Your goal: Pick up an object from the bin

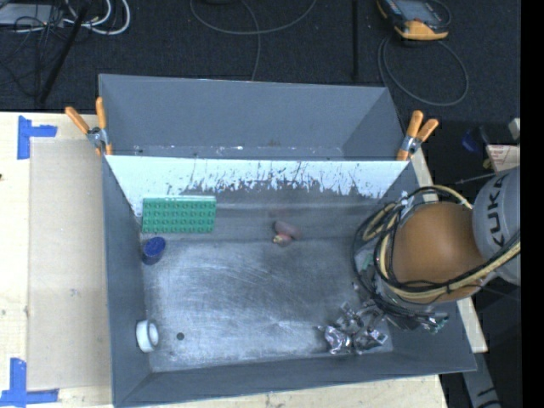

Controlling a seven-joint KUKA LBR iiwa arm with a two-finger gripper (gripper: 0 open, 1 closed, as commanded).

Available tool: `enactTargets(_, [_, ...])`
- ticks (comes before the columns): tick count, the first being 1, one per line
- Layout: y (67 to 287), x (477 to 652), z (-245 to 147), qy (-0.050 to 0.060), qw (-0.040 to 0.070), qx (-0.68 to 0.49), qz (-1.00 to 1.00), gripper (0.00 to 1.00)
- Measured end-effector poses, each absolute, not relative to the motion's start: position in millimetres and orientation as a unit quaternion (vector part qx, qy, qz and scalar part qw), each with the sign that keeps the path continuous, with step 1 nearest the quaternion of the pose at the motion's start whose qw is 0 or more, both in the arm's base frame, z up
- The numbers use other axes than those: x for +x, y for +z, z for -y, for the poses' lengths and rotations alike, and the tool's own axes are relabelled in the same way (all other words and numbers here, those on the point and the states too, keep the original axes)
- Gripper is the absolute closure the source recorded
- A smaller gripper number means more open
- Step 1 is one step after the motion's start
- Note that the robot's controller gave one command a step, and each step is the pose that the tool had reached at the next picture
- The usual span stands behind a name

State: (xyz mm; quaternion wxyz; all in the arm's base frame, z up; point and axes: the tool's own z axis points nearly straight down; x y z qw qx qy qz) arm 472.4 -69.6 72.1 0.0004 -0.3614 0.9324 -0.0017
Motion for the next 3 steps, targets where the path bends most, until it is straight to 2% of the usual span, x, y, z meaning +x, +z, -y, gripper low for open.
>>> enactTargets(1, [82.9, 472.7, 68.3, 0.001, 0.000, -0.359, -0.933, 1.00])
enactTargets(2, [107.7, 473.1, 67.2, 0.000, 0.001, -0.356, -0.934, 1.00])
enactTargets(3, [142.4, 473.7, 66.3, 0.000, 0.001, -0.353, -0.935, 1.00])
